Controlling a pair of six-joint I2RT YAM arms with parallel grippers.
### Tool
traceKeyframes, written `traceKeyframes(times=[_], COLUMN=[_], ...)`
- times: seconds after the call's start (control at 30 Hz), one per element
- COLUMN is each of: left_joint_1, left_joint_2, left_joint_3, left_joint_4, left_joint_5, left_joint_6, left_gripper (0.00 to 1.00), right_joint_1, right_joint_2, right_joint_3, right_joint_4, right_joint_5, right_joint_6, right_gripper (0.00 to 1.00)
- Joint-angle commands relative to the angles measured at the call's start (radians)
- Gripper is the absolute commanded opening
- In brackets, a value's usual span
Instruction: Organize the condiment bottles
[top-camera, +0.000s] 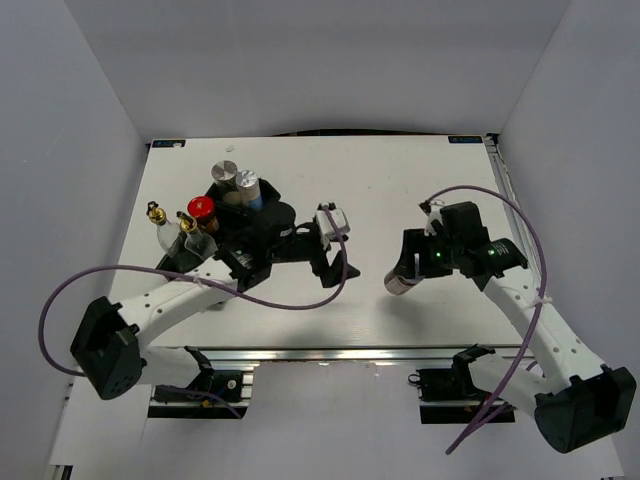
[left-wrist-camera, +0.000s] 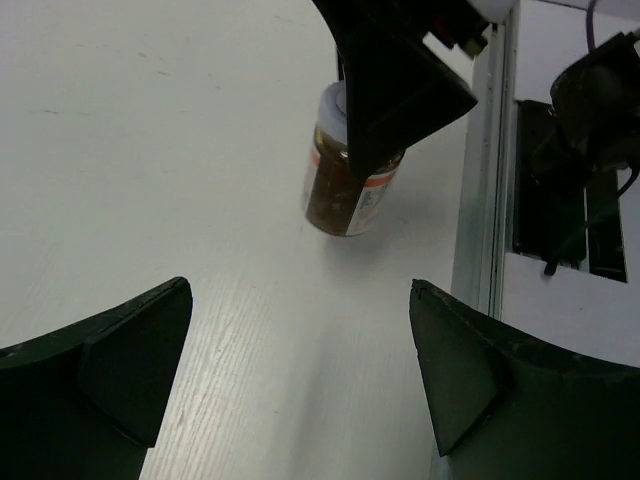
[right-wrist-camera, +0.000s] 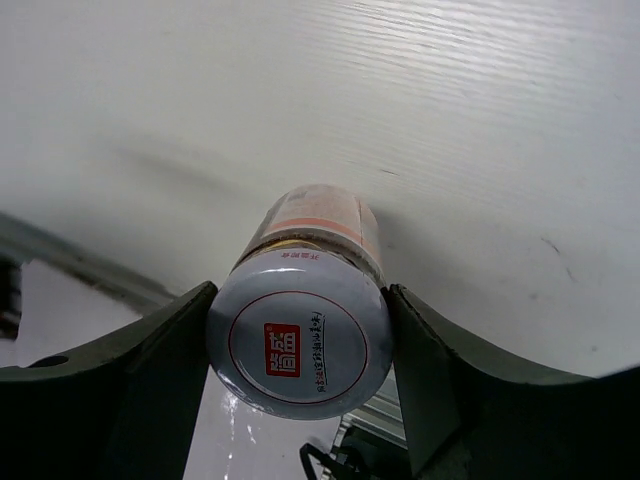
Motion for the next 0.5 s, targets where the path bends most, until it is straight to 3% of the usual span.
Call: traceKeyframes(times=[0.0,0.17,0.47], left_joint_1=[-0.006,-0.024,-0.068], left_joint_2=[0.041,0.146,0.192], left_joint_3=[-0.018,-0.015,-0.026], left_joint_4=[0.099,0.209,0.279], left_joint_5=[0.123,0.341,0.403], left_joint_6=[0.097,0.063,0.077], left_gripper=[0.98,0.98,0.98], right_joint_1=[0.085,0.168,0.246], right_joint_2=[0.0,0.01,0.033], right_joint_3=[0.124,0.168,0.251], right_joint_4=[0.051,0.082,0.106], right_joint_5=[-0.138,-0.279,-0.309], right_joint_6=[-0.072,-0.119,-0.138], right_gripper=[0.07,0.07,0.06])
